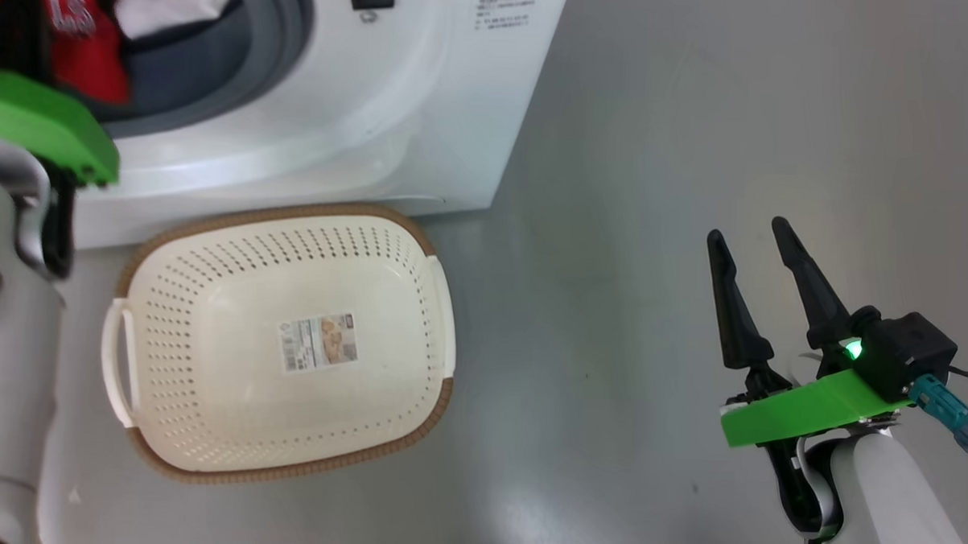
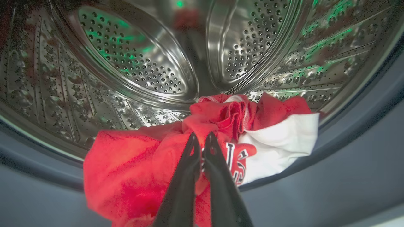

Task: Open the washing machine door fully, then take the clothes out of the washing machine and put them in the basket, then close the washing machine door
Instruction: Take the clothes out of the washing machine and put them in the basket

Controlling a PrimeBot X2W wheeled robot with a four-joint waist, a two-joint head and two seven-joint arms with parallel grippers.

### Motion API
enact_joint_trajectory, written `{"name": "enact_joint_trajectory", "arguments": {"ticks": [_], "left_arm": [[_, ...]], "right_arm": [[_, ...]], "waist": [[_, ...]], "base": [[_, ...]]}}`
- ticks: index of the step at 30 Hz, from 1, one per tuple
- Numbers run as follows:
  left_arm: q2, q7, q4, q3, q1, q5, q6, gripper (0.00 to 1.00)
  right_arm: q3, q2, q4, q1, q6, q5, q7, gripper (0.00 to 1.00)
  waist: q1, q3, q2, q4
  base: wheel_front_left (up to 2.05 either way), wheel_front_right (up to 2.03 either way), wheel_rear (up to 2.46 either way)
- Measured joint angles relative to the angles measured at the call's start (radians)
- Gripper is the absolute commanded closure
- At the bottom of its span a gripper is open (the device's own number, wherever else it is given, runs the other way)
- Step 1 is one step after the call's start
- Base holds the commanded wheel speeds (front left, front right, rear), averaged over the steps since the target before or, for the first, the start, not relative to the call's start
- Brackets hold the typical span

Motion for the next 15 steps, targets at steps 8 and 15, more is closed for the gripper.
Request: {"name": "enact_joint_trajectory", "arguments": {"ticks": [8, 15], "left_arm": [[-0.038, 0.000, -0.198, 0.069, 0.192, 0.023, 0.000, 1.00], [-0.082, 0.000, -0.367, 0.145, 0.337, 0.048, -0.002, 1.00]], "right_arm": [[-0.024, 0.000, 0.016, 0.039, 0.000, -0.010, 0.000, 0.00], [-0.051, 0.000, 0.021, 0.079, 0.000, -0.019, 0.000, 0.00]], "waist": [[0.0000, -0.076, 0.0000, 0.026], [0.0000, -0.132, 0.0000, 0.050]], "base": [[0.00, 0.00, 0.00], [0.00, 0.00, 0.00]]}}
